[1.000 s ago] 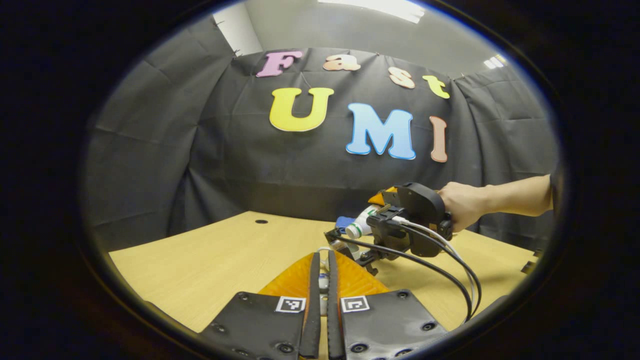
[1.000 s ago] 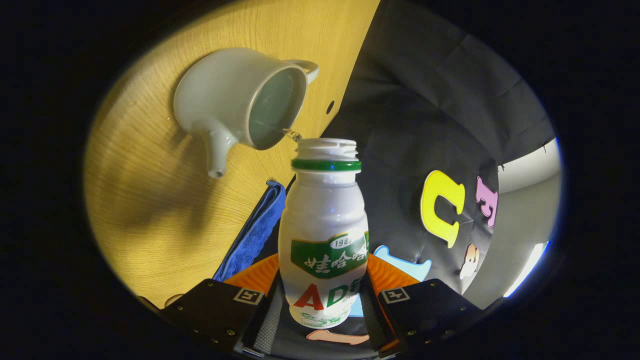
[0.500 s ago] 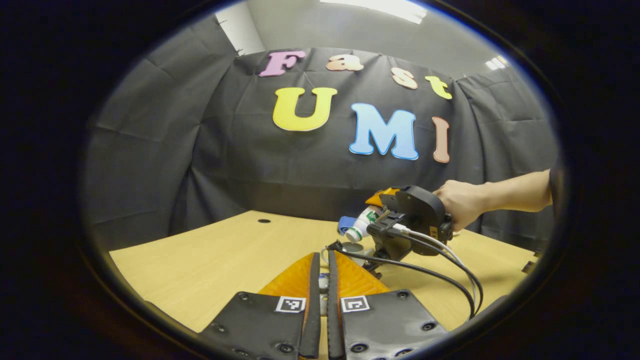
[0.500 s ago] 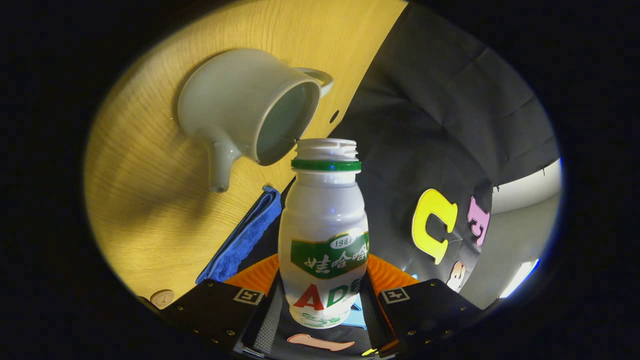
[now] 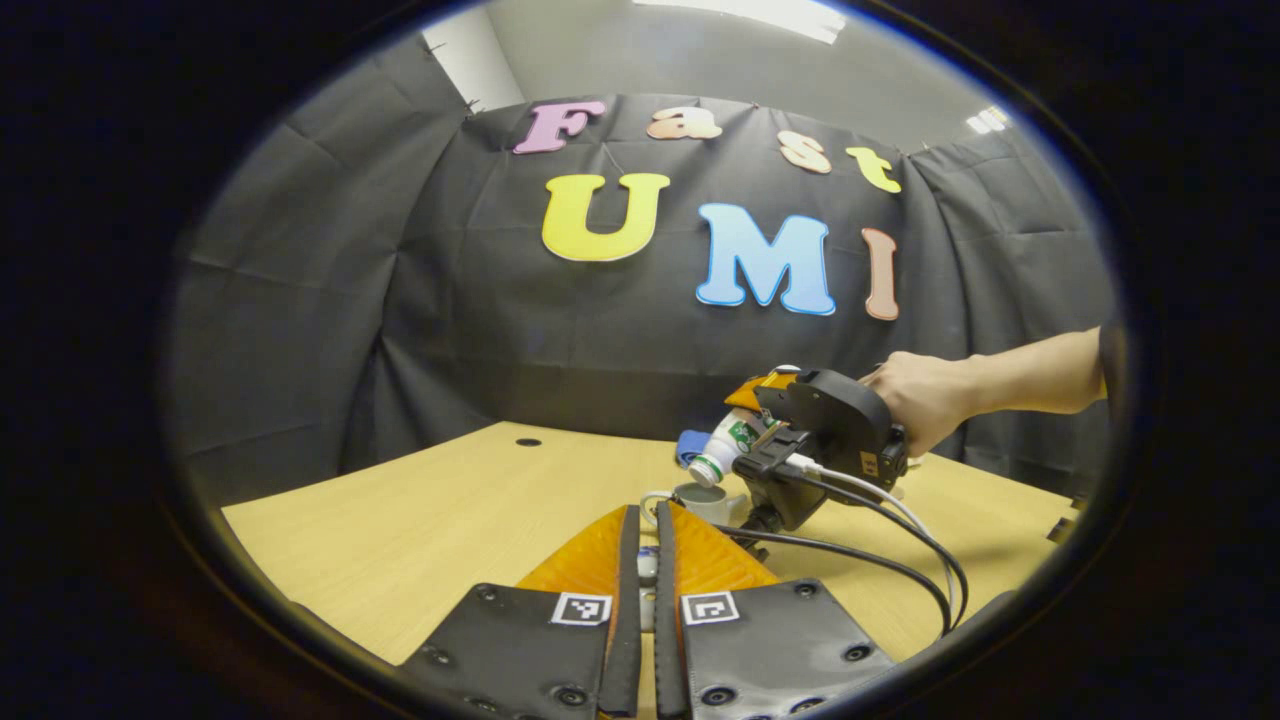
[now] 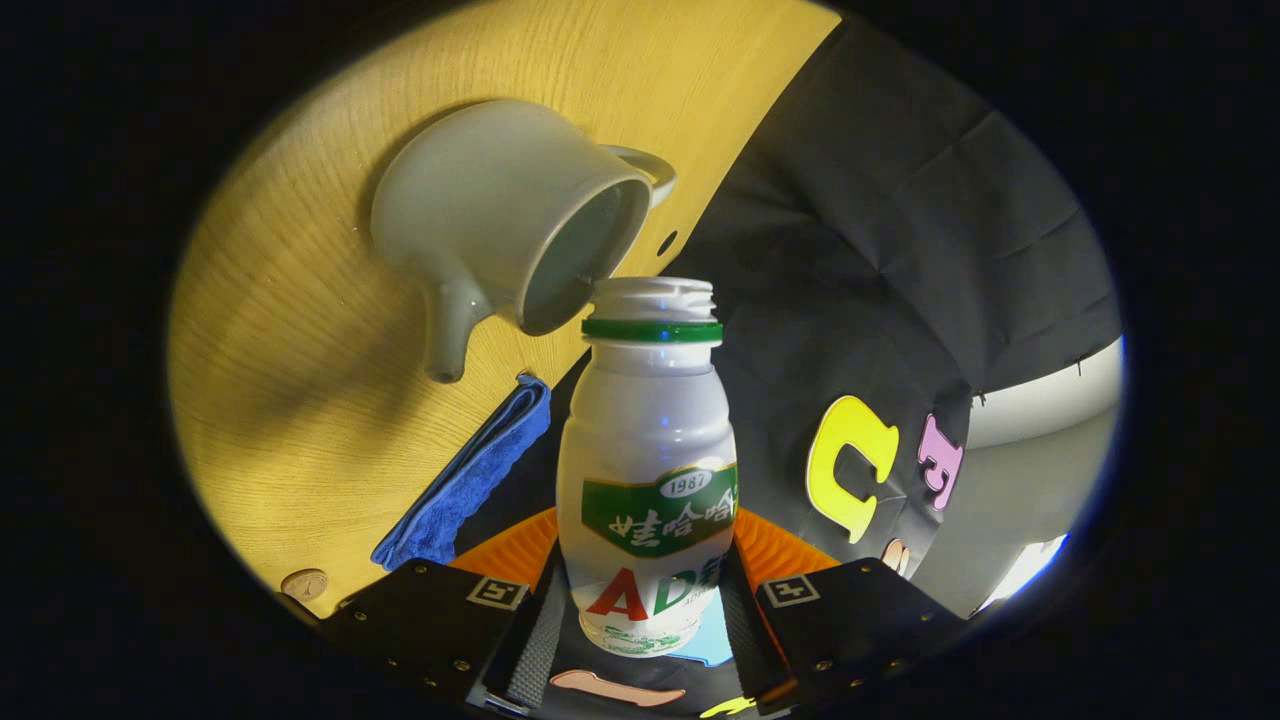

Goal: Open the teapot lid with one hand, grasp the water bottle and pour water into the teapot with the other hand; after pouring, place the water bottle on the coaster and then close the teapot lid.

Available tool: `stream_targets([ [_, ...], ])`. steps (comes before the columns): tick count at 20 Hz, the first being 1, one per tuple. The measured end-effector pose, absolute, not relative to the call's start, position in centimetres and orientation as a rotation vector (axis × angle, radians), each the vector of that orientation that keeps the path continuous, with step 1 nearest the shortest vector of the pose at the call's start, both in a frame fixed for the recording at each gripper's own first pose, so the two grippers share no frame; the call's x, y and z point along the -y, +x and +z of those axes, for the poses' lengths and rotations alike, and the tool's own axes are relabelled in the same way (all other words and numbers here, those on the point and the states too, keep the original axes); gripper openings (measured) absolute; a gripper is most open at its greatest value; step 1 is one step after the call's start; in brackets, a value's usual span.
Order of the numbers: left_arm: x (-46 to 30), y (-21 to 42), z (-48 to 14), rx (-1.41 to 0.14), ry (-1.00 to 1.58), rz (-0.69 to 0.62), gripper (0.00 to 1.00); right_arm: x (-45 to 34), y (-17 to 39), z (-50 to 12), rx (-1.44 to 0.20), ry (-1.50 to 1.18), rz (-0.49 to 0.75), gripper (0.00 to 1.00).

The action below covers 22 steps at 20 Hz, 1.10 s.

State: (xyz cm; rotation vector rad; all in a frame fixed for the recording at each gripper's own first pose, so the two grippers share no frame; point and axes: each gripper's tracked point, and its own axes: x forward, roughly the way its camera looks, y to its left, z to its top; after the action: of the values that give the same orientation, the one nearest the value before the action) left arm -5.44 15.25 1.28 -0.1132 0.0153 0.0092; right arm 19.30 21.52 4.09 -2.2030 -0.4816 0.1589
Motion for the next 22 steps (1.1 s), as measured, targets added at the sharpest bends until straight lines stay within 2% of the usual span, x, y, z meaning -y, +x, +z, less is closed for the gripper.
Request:
stream_targets([
  [12, -15.2, -5.7, 1.2, -0.012, -0.095, 0.024, 0.16, -20.9, 19.7, 3.3, 0.477, -2.065, 0.193, 0.70],
  [17, -15.1, -5.7, 1.7, 0.004, -0.112, 0.019, 0.16, -19.4, 20.0, 2.9, 0.401, -1.800, 0.235, 0.70],
  [22, -14.4, -5.0, 1.9, 0.013, -0.082, 0.000, 0.16, -19.1, 18.6, 4.4, 0.400, -1.462, 0.270, 0.70],
])
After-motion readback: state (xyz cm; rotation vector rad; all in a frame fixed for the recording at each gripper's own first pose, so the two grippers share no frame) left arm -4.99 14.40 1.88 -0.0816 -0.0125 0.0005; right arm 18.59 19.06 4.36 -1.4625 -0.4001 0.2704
